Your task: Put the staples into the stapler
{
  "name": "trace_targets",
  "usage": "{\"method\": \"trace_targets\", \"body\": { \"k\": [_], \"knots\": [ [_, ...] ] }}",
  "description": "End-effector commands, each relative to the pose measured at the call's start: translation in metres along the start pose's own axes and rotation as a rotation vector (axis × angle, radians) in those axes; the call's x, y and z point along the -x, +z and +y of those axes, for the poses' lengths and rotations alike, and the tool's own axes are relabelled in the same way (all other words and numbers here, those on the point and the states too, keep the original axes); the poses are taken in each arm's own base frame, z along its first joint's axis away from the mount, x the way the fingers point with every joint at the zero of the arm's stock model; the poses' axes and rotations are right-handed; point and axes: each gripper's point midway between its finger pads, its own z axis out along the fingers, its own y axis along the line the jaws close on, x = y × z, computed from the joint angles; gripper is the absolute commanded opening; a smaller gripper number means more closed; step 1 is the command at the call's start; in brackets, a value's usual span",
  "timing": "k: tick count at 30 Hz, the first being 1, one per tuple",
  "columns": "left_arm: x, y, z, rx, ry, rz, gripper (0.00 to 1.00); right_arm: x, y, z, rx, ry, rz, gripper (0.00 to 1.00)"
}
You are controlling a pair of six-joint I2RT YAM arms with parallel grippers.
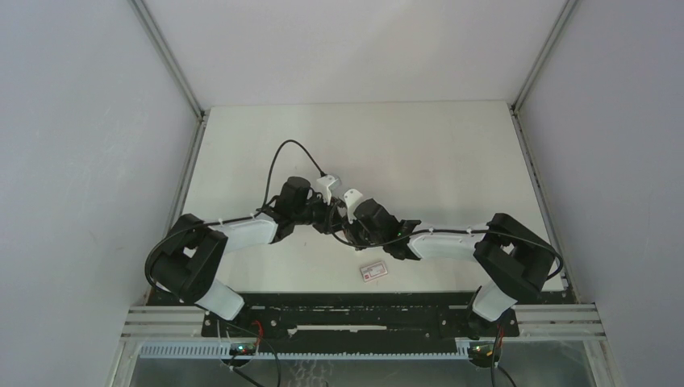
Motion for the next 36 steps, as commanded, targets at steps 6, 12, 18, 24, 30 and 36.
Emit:
{"method": "trace_targets", "body": {
  "k": [6,12,18,24,30,36],
  "knots": [
    [0.023,0.0,-0.008,-0.016,0.042,-0.054,0.02,0.018,0.001,0.003,-0.026,0.023,-0.025,0.11],
    [0.023,0.0,-0.008,-0.015,0.043,-0.056,0.02,0.017,0.003,0.003,-0.028,0.03,-0.012,0.1],
    [0.023,0.0,-0.007,-0.013,0.042,-0.055,0.01,0.015,0.005,0.002,-0.035,0.035,-0.002,0.1],
    [0.023,0.0,-0.008,-0.013,0.043,-0.057,0.01,0.014,0.007,0.003,-0.039,0.043,0.006,0.1],
    [0.023,-0.001,-0.008,-0.013,0.043,-0.057,0.01,0.012,0.008,0.0,-0.053,0.045,0.013,0.1],
    [0.024,-0.001,-0.007,-0.01,0.043,-0.058,0.01,0.012,0.008,0.0,-0.062,0.066,0.019,0.1]
  ]
}}
